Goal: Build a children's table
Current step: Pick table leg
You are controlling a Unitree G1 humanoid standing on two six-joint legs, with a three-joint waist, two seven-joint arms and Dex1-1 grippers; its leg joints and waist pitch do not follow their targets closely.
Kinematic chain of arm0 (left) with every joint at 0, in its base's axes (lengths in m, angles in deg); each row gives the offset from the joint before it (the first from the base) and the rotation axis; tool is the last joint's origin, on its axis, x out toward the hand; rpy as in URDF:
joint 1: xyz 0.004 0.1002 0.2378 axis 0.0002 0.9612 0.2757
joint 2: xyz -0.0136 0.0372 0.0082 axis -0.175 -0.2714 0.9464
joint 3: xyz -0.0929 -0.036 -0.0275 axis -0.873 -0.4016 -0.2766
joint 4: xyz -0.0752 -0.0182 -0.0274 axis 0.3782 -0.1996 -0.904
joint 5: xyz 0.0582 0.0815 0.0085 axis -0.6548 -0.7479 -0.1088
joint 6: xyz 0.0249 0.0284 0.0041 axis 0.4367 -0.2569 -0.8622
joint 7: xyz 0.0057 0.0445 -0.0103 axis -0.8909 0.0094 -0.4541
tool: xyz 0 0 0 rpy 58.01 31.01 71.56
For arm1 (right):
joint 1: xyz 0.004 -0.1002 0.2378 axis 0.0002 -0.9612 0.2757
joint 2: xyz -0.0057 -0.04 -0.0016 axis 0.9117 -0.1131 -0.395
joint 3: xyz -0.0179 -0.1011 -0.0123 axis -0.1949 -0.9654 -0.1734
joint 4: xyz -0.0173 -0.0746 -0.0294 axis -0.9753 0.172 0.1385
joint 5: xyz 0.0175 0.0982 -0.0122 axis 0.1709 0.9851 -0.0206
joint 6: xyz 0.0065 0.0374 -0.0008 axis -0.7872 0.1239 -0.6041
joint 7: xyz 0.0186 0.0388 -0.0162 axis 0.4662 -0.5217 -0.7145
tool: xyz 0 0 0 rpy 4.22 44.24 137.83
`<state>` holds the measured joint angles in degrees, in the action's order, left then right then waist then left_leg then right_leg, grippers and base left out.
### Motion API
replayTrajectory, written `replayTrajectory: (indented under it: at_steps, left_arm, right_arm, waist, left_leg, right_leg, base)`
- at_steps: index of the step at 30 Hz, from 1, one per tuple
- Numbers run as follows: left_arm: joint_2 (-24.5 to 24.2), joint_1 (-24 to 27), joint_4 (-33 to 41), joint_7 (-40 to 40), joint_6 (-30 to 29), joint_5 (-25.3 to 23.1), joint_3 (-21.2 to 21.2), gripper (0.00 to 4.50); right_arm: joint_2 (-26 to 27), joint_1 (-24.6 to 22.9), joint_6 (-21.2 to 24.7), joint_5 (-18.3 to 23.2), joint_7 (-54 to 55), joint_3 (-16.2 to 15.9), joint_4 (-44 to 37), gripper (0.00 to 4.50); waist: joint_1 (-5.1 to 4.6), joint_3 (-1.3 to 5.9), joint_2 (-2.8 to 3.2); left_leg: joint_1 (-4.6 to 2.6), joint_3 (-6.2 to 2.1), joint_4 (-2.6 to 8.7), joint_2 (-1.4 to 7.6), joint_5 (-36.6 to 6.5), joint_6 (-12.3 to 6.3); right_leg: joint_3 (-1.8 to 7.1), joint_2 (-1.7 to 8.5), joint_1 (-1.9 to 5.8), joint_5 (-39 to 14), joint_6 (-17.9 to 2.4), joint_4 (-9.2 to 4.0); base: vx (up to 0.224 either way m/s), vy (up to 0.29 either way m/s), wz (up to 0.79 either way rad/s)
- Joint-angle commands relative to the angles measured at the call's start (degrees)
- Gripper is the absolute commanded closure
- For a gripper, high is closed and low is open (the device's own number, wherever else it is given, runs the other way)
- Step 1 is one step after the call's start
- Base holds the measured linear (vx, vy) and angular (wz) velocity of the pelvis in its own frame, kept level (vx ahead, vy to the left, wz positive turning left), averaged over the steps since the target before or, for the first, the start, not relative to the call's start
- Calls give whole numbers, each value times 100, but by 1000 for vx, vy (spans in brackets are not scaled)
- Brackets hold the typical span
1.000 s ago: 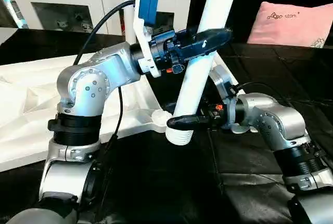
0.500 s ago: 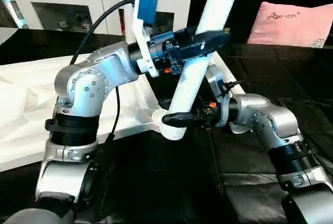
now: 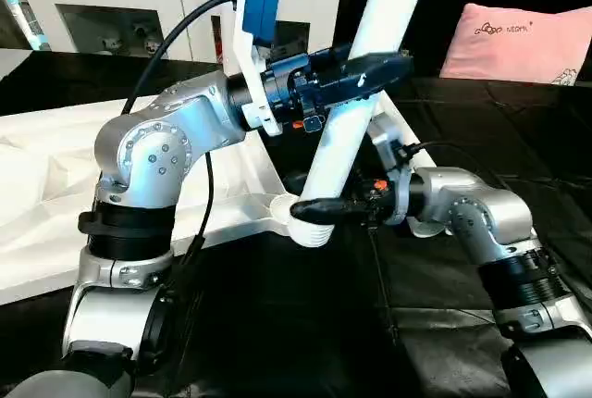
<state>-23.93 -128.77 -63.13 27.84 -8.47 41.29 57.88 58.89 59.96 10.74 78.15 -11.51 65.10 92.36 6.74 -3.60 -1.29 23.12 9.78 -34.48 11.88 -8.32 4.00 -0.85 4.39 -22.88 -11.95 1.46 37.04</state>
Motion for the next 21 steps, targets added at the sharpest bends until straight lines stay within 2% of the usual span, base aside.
replayTrajectory:
  at_steps: [1,2,4,7,17,20,21]
  left_arm:
    - [34,-36,9,34,-33,40,66,275]
    - [35,-45,-10,21,-23,36,46,275]
    - [22,-50,-25,40,-13,33,51,275]
    - [15,-49,-30,51,-3,36,57,275]
    - [10,-64,-72,18,51,23,-3,276]
    - [76,-84,22,-121,-129,256,-157,276]
    - [99,-103,25,-146,-194,337,-200,220]
  right_arm:
    - [-97,21,38,76,32,207,-115,149]
    - [-100,17,53,94,26,211,-123,176]
    - [-100,19,77,120,12,227,-128,183]
    - [-107,23,104,134,-17,236,-129,216]
    - [-150,25,116,88,-22,143,-112,244]
    - [-136,42,115,77,24,161,-74,245]
    - [-134,44,124,80,39,167,-66,245]
  waist:
    - [17,469,6]
    - [16,469,5]
    - [16,468,5]
    - [17,467,0]
    - [20,468,-13]
    - [22,468,-9]
    - [20,468,-10]
  left_leg:
    - [-166,32,348,27,-984,59]
    - [-165,33,346,24,-983,57]
    - [-165,32,348,25,-1005,62]
    - [-167,33,349,26,-996,68]
    - [-161,36,346,26,-962,51]
    - [-164,37,343,25,-970,55]
    - [-162,37,342,25,-968,56]
  right_leg:
    - [71,197,285,-130,-1462,-395]
    - [70,196,286,-126,-1464,-396]
    - [70,198,286,-162,-1454,-399]
    - [71,201,284,-181,-1447,-401]
    - [73,203,286,-164,-1444,-397]
    - [73,203,282,-173,-1447,-396]
    - [72,201,283,-157,-1454,-390]
  base:
    - [0,0,0]
    - [0,0,0]
    - [0,0,0]
    - [0,0,0]
    - [0,0,0]
    - [0,0,0]
    - [0,0,0]
